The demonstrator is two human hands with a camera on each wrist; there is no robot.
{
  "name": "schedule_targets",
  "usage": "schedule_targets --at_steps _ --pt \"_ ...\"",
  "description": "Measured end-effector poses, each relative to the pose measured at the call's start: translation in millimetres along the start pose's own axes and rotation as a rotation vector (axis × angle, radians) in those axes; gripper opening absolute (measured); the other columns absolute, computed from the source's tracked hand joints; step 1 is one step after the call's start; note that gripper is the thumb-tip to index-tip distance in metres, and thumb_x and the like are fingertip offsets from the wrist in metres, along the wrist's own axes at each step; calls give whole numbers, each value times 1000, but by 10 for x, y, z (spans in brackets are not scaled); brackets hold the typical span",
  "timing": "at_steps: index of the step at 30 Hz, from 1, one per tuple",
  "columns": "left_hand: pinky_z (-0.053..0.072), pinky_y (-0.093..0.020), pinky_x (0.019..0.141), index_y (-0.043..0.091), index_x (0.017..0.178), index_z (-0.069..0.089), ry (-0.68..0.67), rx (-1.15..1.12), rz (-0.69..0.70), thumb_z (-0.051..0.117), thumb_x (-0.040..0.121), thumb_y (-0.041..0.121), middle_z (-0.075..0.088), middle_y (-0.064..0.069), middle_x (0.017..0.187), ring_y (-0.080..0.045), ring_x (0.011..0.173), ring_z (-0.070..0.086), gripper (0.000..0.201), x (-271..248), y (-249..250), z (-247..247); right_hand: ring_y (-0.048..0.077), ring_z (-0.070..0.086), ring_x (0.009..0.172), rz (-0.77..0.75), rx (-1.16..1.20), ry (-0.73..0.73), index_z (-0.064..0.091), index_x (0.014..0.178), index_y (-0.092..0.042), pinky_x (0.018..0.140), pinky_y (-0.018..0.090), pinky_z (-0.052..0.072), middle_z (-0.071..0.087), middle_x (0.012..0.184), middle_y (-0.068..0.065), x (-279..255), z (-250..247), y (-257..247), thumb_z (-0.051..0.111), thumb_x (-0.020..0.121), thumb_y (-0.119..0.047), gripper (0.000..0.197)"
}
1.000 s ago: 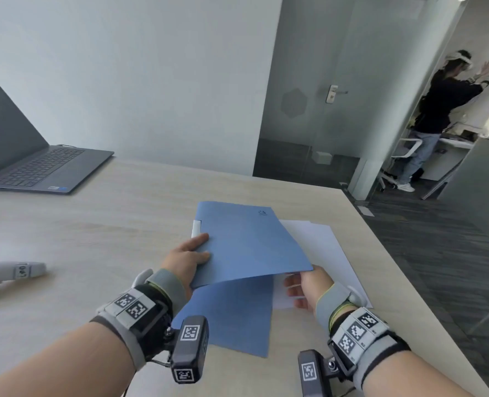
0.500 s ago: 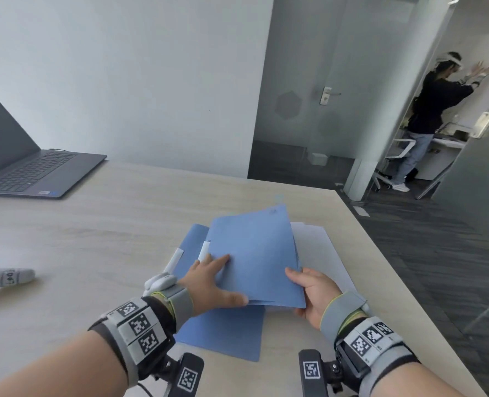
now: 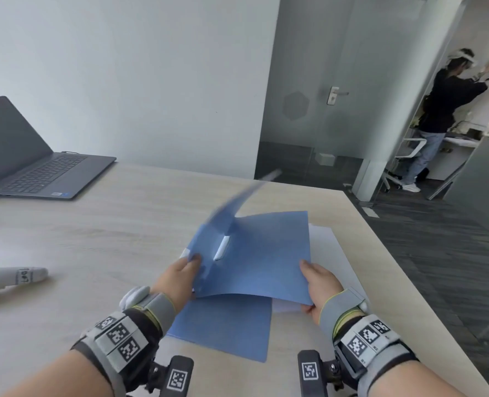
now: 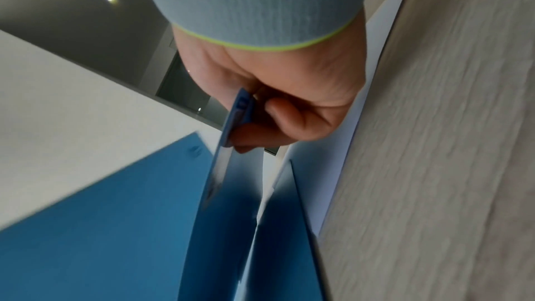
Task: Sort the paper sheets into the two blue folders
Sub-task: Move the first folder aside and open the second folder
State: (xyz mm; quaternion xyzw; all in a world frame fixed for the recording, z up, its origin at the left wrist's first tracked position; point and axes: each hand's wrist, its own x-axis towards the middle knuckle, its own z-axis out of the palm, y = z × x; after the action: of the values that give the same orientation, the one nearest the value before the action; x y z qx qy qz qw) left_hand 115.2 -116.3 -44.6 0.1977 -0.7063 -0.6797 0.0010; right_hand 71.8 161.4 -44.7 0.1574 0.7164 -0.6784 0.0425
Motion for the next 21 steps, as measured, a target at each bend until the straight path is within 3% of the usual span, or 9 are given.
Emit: schedule_targets --at_steps 2,4,7,10,13,16,19,21 --pt "56 -38 70 15 116 62 31 -191 -125 51 100 45 69 -6 91 -29 75 66 36 -9 24 -37 29 60 67 -14 -30 6 70 93 -15 48 25 35 66 80 12 37 0 39 53 92 -40 30" --pt "59 -36 57 13 113 60 50 -207 -198 45 102 48 70 -9 94 -31 74 70 40 -35 44 -116 29 63 71 0 -41 18 71 91 -19 52 26 38 69 81 9 74 -7 61 53 92 -40 28" --pt "54 -30 47 9 103 63 28 -113 -272 42 99 60 74 -13 90 -30 70 73 55 -38 16 -279 28 62 71 12 -68 29 70 87 -18 53 26 38 68 80 9 104 -30 82 54 92 -40 28" --pt "38 -18 40 6 81 64 -18 60 -331 40 96 66 72 -11 65 -24 50 65 66 -61 -16 -403 29 64 70 -8 -67 51 68 85 -16 51 26 39 68 83 13 135 -52 103 58 90 -40 26" --pt "26 -16 42 11 69 60 -107 175 -357 47 97 57 65 -9 52 -21 39 57 56 -137 -10 -397 31 67 75 -43 -39 93 68 103 -16 50 26 42 72 95 11 161 -56 85 62 89 -30 21" --pt "29 -18 42 7 74 65 -176 183 -325 47 100 50 66 -10 55 -21 41 58 53 -239 37 -317 32 68 77 -61 -27 123 61 117 -21 53 31 48 71 103 11 148 -34 34 60 86 -17 31" --pt "34 -21 42 3 89 73 -290 76 -293 43 101 50 69 -12 63 -24 51 65 57 -344 100 -183 28 64 73 -69 -26 124 57 117 -24 53 29 47 67 98 9 113 -33 11 56 87 -10 32" --pt "39 -22 44 6 94 73 -326 21 -224 44 102 44 72 -11 69 -23 59 69 49 -418 182 -56 31 67 78 -77 -33 114 58 116 -23 57 35 50 68 99 9 107 -36 25 57 86 -10 33"
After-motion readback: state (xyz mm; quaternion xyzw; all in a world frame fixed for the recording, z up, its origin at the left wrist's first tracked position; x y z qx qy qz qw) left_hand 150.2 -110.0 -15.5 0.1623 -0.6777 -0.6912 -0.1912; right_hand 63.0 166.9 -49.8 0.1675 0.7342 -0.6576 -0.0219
